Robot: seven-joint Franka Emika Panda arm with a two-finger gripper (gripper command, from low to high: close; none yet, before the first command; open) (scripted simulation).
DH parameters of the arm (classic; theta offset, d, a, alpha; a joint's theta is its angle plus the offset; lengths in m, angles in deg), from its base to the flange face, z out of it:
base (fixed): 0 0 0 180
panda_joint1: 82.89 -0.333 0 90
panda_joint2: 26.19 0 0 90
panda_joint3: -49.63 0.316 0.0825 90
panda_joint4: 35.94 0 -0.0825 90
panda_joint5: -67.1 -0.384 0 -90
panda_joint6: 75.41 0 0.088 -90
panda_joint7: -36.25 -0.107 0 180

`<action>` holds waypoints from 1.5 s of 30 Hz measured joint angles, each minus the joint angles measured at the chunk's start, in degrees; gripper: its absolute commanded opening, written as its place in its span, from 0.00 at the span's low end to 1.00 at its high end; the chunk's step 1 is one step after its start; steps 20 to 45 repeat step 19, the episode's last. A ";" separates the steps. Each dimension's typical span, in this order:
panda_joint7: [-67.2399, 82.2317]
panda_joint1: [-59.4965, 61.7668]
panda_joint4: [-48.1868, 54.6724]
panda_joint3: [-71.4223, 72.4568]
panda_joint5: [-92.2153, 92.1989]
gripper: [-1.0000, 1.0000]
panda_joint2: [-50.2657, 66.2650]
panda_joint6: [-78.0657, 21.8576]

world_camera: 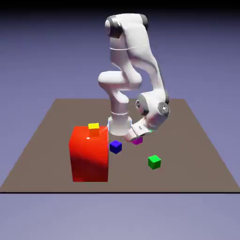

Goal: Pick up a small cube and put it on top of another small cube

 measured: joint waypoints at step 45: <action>3.25 0.03 -9.91 -13.46 33.89 1.00 1.53 12.06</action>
